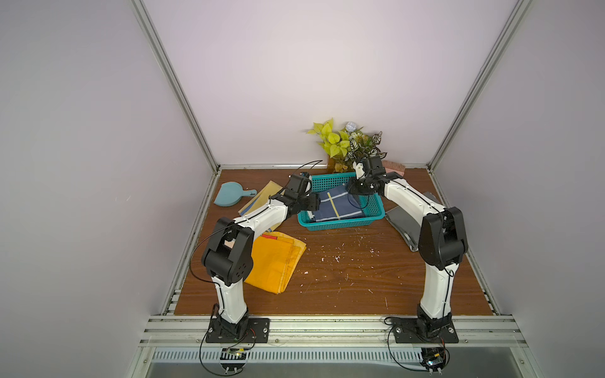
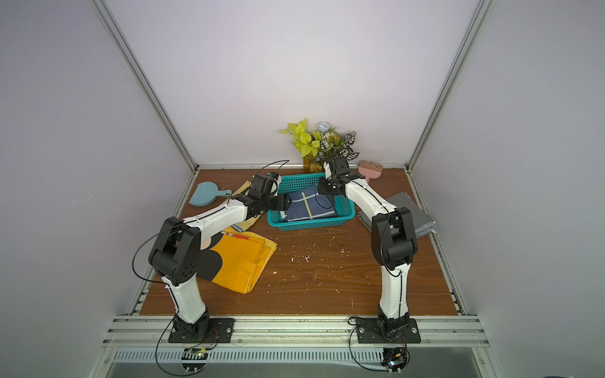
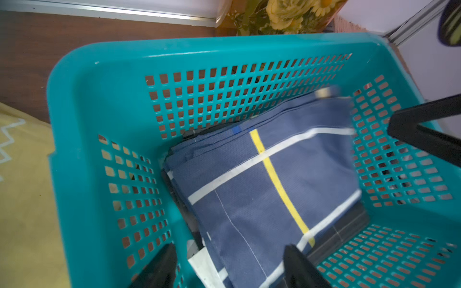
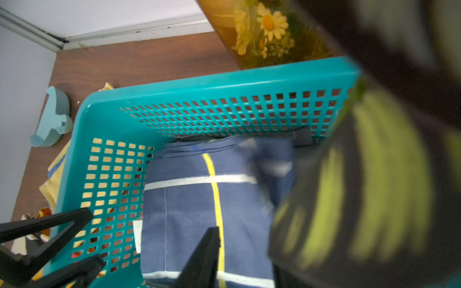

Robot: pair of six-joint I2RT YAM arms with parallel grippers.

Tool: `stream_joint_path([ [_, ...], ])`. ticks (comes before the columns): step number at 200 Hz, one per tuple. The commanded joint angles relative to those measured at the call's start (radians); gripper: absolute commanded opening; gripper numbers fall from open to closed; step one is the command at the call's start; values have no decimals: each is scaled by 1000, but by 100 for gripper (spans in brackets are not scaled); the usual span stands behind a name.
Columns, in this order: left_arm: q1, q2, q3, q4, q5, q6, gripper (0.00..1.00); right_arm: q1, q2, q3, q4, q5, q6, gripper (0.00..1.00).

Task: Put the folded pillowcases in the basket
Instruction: Place the pillowcase in the basket, then move the pillowcase to the center of the board.

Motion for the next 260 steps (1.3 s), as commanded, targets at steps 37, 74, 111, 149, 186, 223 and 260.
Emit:
stream_joint_path([
  [37,12,-152,1,-31,-66,-35,78,-2,-161,-40,4,49,1,64],
  [74,5,-258,-34,-60,-29,-92,79,-3,-367,-239,42,112,5,78],
  [111,-75,-341,-97,-100,-30,-130,81,-115,-569,-509,105,182,-16,99],
  [149,-203,-428,-204,-67,-50,-219,86,-270,-547,-629,56,132,-6,99],
  [186,-264,-517,-338,17,-45,-315,87,-345,-505,-705,110,147,20,99],
  [223,-283,-561,-396,33,-44,-339,88,-382,-407,-707,130,197,26,99],
  [260,-283,-554,-410,27,-41,-333,88,-385,-332,-735,149,170,34,94],
])
